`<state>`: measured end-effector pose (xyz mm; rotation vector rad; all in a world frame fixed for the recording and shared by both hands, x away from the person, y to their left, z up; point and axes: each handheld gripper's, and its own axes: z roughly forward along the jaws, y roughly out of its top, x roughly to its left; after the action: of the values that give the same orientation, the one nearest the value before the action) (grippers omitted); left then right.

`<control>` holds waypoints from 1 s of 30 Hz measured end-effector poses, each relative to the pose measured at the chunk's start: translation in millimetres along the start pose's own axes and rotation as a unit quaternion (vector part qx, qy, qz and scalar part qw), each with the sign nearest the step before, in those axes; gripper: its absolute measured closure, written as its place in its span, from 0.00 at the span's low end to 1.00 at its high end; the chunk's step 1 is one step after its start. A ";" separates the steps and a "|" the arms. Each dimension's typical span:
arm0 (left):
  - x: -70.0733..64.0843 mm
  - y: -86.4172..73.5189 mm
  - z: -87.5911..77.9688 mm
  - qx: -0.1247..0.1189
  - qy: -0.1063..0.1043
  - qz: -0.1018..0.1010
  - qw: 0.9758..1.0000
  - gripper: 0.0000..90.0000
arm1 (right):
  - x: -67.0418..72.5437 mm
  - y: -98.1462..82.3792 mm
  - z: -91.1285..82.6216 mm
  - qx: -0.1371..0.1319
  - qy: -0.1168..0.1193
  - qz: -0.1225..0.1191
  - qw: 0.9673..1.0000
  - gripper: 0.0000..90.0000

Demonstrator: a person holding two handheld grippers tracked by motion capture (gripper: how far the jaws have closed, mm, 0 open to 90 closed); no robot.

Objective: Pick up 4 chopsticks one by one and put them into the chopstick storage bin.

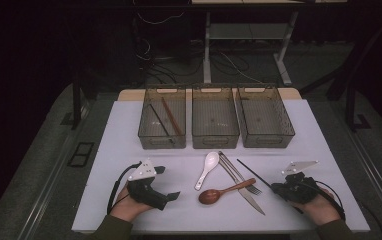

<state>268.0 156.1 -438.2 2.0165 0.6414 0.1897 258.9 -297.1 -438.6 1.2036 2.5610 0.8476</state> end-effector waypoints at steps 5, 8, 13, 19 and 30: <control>0.3 0.0 -0.4 0.001 0.000 0.001 1.000 0.00 | -4.3 -0.5 -2.2 -0.008 -0.004 0.009 1.000 0.95; 0.7 -0.2 -0.2 0.001 0.000 0.000 1.000 0.00 | -8.0 -0.9 -4.3 -0.015 0.000 0.012 1.000 0.95; 0.7 -0.2 0.0 0.002 0.000 0.001 1.000 0.00 | -10.3 -0.5 -10.3 -0.028 0.006 0.014 0.999 0.95; 0.7 -0.1 0.1 0.002 0.000 0.002 1.000 0.00 | -12.5 -0.2 -15.9 -0.041 0.011 0.018 0.999 0.95; 0.5 -0.1 0.2 0.000 0.000 0.000 1.000 0.00 | -12.9 2.4 -26.8 -0.072 0.031 0.019 0.997 0.95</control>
<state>268.5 156.2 -438.4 2.0174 0.6411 0.1899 258.4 -316.8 -416.2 1.2045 2.4831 1.0733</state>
